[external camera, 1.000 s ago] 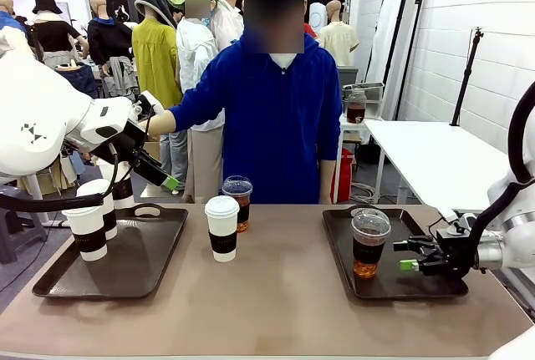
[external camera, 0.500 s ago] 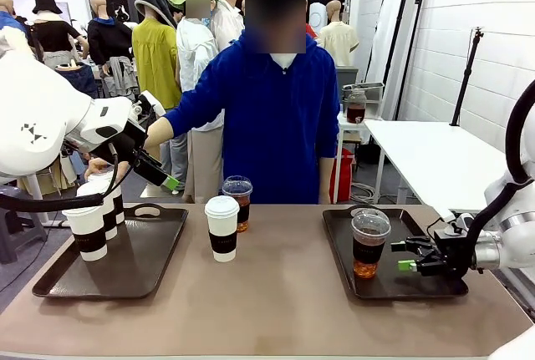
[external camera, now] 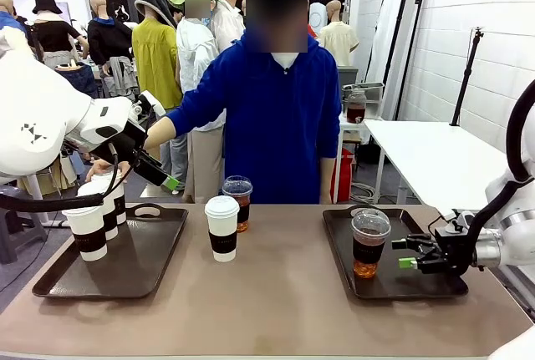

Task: Distribute the coffee onto the tray.
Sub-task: Pick up another iced Americano from the middle of the table and place it on the right Handle tray.

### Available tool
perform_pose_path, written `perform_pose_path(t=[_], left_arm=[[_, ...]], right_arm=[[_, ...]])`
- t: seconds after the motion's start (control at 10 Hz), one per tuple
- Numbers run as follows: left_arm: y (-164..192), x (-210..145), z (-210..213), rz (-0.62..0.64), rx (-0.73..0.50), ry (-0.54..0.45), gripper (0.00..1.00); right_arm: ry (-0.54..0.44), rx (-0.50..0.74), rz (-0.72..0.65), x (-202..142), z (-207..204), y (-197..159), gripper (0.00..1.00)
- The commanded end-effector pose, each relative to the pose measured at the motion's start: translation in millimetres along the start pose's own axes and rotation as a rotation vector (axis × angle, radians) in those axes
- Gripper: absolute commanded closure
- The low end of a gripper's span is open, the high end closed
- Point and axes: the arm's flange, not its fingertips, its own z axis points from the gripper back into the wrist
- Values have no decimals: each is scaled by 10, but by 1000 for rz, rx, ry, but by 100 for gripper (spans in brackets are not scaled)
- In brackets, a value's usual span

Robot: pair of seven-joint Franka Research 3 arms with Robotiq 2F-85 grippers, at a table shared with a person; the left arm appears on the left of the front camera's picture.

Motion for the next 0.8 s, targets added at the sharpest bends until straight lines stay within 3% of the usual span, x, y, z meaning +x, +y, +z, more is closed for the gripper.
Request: perform_pose_path(t=[0.0,0.7], left_arm=[[10,-8,1,3,-1,-2,0],[10,-8,1,3,-1,-2,0]], right_arm=[[14,-33,18,207,116,-180,0],[32,43,121,957,237,-1417,0]])
